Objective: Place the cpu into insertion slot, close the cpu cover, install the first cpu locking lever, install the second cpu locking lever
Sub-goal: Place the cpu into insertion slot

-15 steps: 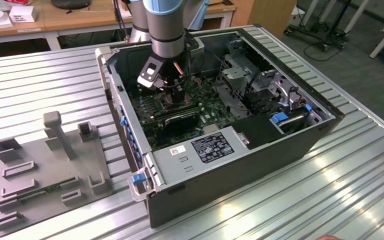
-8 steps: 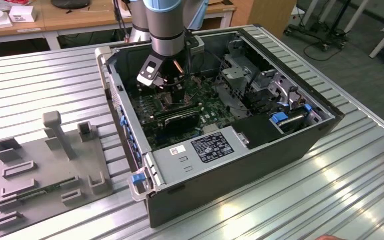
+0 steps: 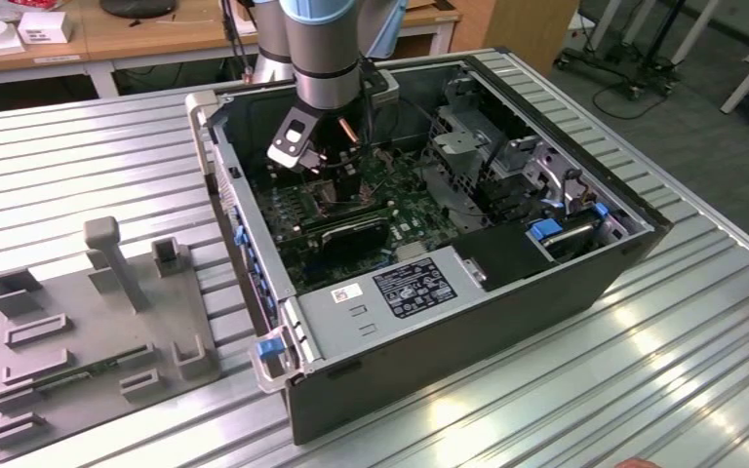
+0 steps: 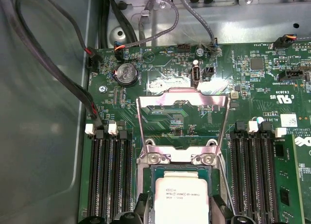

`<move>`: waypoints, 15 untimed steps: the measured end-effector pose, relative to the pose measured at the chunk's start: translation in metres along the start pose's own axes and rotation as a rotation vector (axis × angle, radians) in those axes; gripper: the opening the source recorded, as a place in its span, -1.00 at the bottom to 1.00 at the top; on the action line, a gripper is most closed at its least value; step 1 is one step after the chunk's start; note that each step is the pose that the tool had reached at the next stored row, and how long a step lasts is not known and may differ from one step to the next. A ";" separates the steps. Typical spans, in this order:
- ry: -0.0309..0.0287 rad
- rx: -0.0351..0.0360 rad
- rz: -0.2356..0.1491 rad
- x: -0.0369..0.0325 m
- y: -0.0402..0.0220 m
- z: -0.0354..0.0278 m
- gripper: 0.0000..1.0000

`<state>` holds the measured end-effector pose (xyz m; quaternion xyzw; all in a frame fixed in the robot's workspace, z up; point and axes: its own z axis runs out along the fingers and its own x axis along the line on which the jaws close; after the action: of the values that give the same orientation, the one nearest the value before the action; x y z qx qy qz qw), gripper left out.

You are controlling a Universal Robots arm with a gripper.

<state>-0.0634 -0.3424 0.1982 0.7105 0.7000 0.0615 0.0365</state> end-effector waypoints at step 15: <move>-0.0003 0.0000 0.000 0.0000 0.0000 0.0000 -0.64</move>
<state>-0.0634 -0.3424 0.1983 0.7105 0.7000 0.0614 0.0366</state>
